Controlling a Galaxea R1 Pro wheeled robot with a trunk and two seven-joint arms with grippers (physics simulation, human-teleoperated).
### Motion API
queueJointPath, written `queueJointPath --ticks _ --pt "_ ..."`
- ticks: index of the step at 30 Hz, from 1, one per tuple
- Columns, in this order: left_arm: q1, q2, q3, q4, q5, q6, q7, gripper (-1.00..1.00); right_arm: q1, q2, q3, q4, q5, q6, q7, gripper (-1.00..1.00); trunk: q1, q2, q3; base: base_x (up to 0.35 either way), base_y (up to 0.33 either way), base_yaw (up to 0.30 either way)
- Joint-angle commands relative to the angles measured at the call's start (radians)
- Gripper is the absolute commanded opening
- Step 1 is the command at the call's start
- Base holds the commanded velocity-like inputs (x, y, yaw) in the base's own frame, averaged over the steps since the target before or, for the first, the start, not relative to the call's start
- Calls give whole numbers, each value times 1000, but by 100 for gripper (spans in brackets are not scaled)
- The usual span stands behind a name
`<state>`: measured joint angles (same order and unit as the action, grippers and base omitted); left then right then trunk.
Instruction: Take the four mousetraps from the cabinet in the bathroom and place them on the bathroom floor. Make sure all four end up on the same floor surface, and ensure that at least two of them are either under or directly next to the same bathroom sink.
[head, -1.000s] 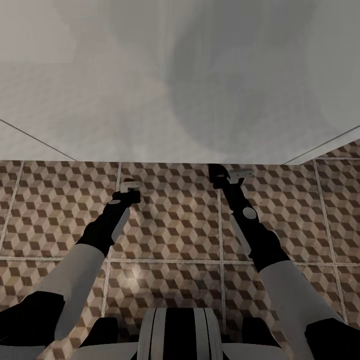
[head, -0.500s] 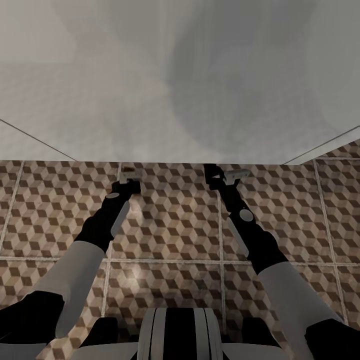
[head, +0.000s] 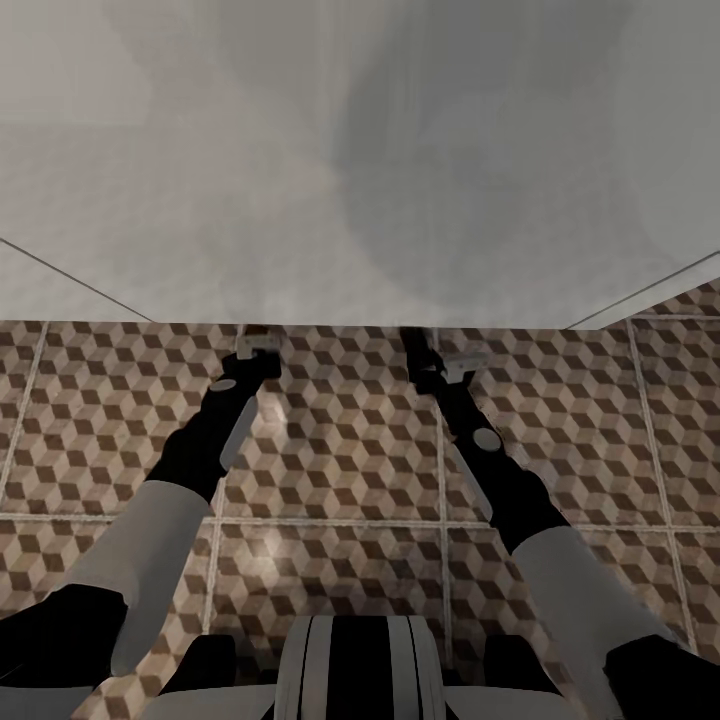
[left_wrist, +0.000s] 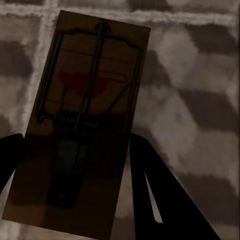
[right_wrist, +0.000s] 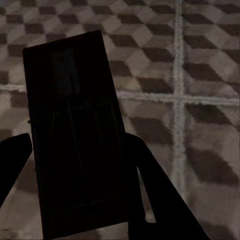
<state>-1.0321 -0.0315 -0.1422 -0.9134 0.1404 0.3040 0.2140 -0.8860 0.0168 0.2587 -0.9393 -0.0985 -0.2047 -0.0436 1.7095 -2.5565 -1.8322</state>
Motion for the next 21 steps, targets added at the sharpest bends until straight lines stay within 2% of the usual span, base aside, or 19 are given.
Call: queueJointPath --ticks 1,5,9,21 --pt "0 1 -4 -8 7 5 9 -100 -1 5 3 23 -10 -4 -4 -100 0 0 0 0 0 0" --pt "0 1 -4 -38 8 7 8 -100 -1 23 1 87 -10 -4 -4 -100 0 0 0 0 0 0" --pt "0 1 -4 -60 8 9 8 -100 -1 30 -1 106 -9 2 -5 -100 0 0 0 0 0 0" --pt "0 0 -4 -91 10 11 4 -100 -14 34 -2 125 -7 73 -7 -100 0 0 0 0 0 0"
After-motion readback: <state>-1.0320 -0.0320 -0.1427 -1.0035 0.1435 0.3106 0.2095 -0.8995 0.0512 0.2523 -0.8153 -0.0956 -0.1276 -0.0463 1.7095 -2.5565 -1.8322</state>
